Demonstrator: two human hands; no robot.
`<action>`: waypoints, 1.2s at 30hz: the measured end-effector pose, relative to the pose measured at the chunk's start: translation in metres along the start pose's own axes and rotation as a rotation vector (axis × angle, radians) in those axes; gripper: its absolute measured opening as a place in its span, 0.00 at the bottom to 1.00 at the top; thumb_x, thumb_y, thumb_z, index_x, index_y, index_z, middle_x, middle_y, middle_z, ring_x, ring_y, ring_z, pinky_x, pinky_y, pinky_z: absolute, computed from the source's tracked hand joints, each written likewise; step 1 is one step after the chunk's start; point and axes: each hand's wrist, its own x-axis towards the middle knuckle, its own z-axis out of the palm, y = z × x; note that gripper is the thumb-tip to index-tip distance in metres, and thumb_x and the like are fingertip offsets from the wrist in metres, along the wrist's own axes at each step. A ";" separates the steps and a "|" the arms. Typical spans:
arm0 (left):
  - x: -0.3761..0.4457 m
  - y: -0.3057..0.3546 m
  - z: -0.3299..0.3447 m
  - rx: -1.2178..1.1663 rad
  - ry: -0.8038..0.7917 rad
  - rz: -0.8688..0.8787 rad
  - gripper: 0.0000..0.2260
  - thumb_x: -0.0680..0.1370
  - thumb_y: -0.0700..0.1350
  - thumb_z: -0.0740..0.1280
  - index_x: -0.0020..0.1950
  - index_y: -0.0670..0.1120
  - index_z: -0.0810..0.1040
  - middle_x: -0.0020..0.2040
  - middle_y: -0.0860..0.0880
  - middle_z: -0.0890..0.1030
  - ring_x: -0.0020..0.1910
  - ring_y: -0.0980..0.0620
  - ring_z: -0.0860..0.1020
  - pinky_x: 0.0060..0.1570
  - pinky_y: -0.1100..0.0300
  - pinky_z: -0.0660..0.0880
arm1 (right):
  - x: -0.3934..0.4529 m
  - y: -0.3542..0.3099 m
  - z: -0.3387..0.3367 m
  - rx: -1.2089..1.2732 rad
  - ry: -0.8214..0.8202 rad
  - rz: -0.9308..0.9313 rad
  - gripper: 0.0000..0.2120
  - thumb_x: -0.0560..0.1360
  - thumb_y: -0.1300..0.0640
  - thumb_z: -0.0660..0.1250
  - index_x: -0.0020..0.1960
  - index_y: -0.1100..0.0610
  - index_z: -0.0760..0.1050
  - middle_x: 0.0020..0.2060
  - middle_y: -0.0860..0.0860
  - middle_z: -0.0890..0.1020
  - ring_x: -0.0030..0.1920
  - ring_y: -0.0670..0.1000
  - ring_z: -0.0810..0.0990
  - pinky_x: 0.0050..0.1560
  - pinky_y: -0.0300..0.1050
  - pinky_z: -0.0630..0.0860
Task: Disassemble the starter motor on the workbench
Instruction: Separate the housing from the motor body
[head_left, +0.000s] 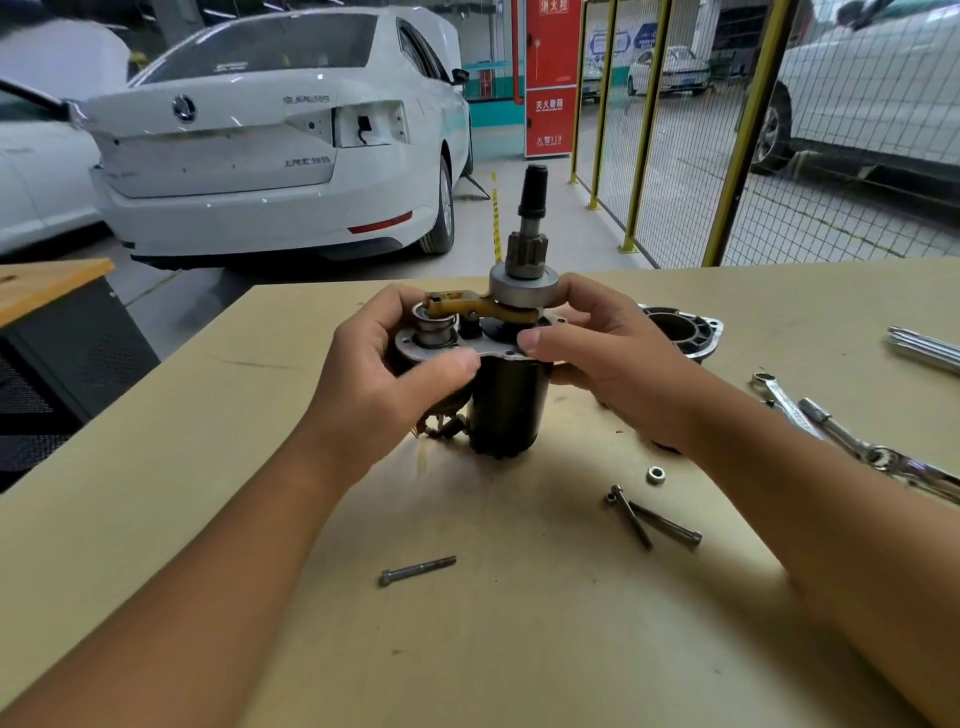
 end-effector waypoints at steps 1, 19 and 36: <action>-0.001 -0.002 0.001 0.027 -0.006 0.016 0.19 0.72 0.43 0.76 0.61 0.46 0.79 0.50 0.49 0.85 0.51 0.51 0.84 0.54 0.45 0.83 | -0.001 -0.005 -0.004 -0.057 -0.018 0.006 0.16 0.71 0.51 0.73 0.58 0.49 0.80 0.54 0.55 0.85 0.57 0.57 0.84 0.66 0.65 0.76; 0.003 -0.002 0.026 0.273 0.120 0.184 0.19 0.70 0.49 0.78 0.57 0.52 0.75 0.47 0.65 0.82 0.46 0.61 0.82 0.43 0.71 0.76 | -0.015 -0.008 -0.148 -1.235 -0.267 0.789 0.11 0.70 0.48 0.77 0.41 0.56 0.83 0.33 0.50 0.87 0.26 0.46 0.79 0.26 0.38 0.73; -0.001 -0.006 0.024 0.219 0.101 0.193 0.23 0.70 0.50 0.78 0.60 0.53 0.71 0.53 0.63 0.82 0.52 0.59 0.82 0.47 0.72 0.76 | -0.005 0.006 -0.114 -1.157 -0.326 0.747 0.05 0.72 0.61 0.73 0.39 0.59 0.80 0.28 0.53 0.84 0.18 0.47 0.66 0.22 0.33 0.61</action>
